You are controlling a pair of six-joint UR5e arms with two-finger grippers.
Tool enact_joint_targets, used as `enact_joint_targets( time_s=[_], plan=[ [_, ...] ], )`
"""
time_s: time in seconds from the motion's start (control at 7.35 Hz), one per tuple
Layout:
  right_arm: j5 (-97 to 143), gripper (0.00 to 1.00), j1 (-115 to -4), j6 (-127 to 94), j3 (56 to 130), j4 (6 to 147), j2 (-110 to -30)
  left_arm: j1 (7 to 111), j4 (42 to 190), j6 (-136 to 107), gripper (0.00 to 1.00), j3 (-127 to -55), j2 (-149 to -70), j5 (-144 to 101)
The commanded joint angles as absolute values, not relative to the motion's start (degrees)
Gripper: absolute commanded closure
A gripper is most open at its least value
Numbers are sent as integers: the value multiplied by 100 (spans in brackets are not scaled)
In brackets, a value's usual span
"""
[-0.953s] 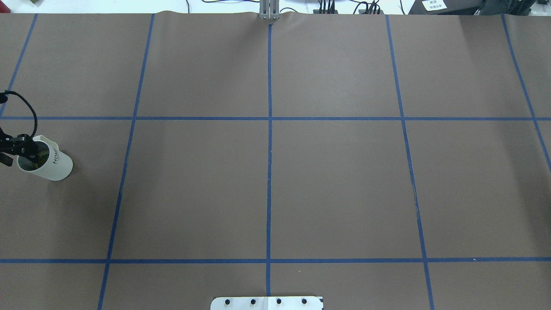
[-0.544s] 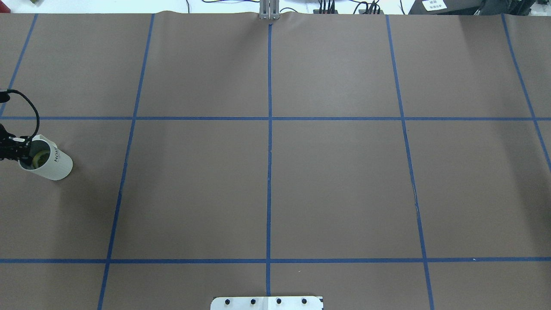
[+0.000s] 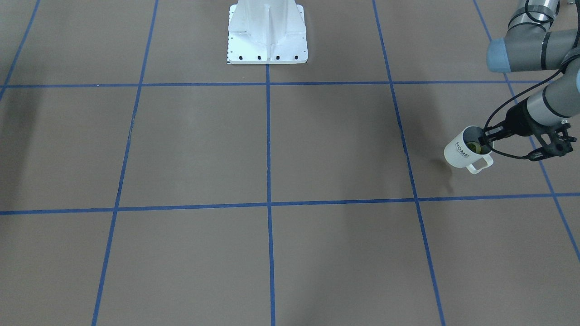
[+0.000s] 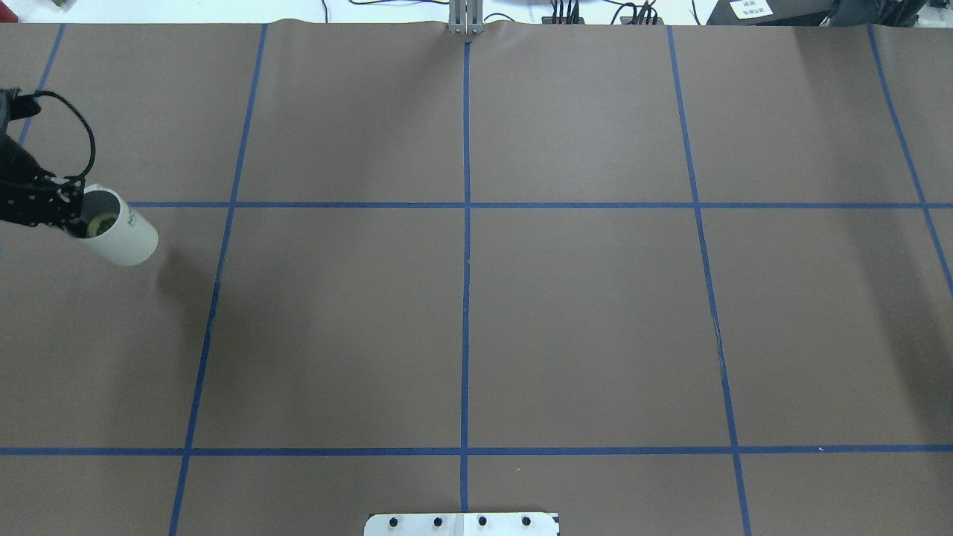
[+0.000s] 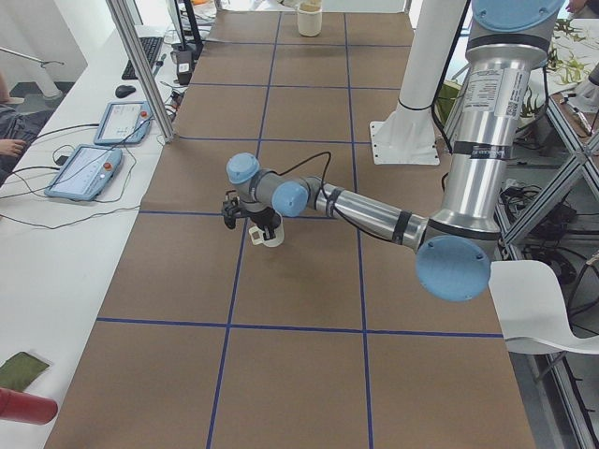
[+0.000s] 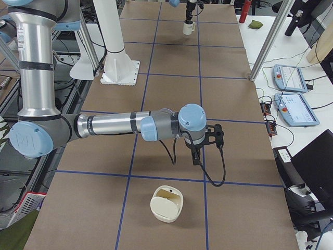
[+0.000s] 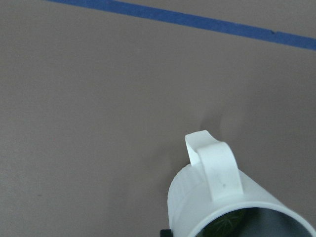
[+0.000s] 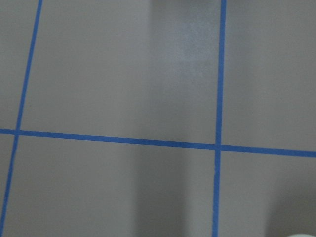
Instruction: Left arm hands cup to right arm to dump lemon
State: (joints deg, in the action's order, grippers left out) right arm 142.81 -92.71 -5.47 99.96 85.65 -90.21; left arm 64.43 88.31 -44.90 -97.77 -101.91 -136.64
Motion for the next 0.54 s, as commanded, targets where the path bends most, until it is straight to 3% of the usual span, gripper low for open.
enact_joint_targets(
  time_s=[0.0,0.41],
  plan=[
    [14379,0,-8966,-1706,10266,8578,-8363,6574,7073,-4500,100,-9756,-11639,-13693],
    [14265,0,-7501,-2443,10214,8368,-7537,6504,6556,-5655,100,-9363,-13047,-13746]
  ],
)
